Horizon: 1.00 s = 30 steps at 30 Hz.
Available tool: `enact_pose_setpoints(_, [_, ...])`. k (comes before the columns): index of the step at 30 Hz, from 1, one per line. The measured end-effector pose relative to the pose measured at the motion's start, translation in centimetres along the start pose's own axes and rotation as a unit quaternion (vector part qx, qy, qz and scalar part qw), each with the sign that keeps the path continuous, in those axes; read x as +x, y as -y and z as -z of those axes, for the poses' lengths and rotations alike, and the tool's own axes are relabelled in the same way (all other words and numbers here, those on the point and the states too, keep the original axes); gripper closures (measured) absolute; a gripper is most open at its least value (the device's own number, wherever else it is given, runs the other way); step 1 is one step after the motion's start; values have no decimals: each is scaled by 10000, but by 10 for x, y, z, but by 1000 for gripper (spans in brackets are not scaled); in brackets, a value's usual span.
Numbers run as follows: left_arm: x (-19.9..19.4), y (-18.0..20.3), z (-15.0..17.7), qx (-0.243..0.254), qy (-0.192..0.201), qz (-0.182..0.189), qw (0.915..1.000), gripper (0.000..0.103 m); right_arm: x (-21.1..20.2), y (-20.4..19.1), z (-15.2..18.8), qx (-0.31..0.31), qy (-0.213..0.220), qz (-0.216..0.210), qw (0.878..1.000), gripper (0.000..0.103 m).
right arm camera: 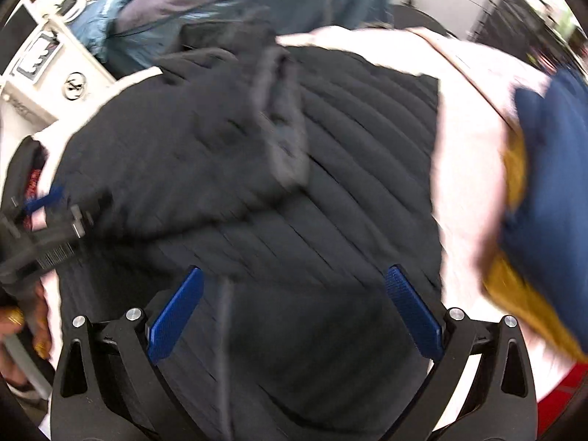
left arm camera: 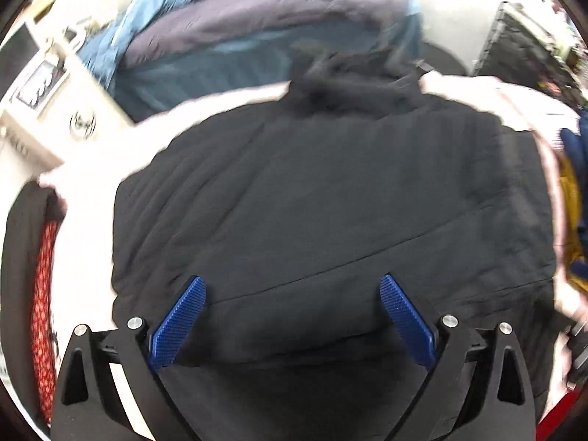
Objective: Fold large clothes
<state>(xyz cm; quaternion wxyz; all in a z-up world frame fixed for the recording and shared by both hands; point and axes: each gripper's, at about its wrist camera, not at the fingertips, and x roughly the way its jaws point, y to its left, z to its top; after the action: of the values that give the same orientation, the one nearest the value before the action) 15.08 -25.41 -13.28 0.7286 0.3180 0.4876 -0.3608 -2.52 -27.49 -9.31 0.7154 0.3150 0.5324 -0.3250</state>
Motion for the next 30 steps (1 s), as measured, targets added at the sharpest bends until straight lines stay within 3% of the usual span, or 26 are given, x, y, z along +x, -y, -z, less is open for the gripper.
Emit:
enact_pose_setpoints(3, [28,-28,3,-294,-464,173,9983,6,20,-9,-27,61,-110,63,9999,5])
enact_pose_setpoints(6, [51,-42,2,-564,-781,568,9937,6,48,-2,-35,340,-490,338,9976,5])
enact_pose_setpoints(9, [65,-43,-4,-613,-878,725,9916,5,85,12,-36,602,-981,297,9929,5])
enact_pose_setpoints(17, [90,-31,-18,-625,-978,630,9912,5,120,-7,-56,416,-1278,580,9892,4])
enact_pose_setpoints(21, [93,-28,-21,-610,-911,675,9917,5,132,-23,-69,444,-1170,701,9897,4])
enact_pose_setpoints(27, [79,-36,1,-587,-610,608,9946,5,107,-33,-34,367,-666,695,9947,4])
enact_pose_setpoints(30, [65,-34,6,-556,-549,551,9954,5,91,-34,-26,325,-685,563,9955,4])
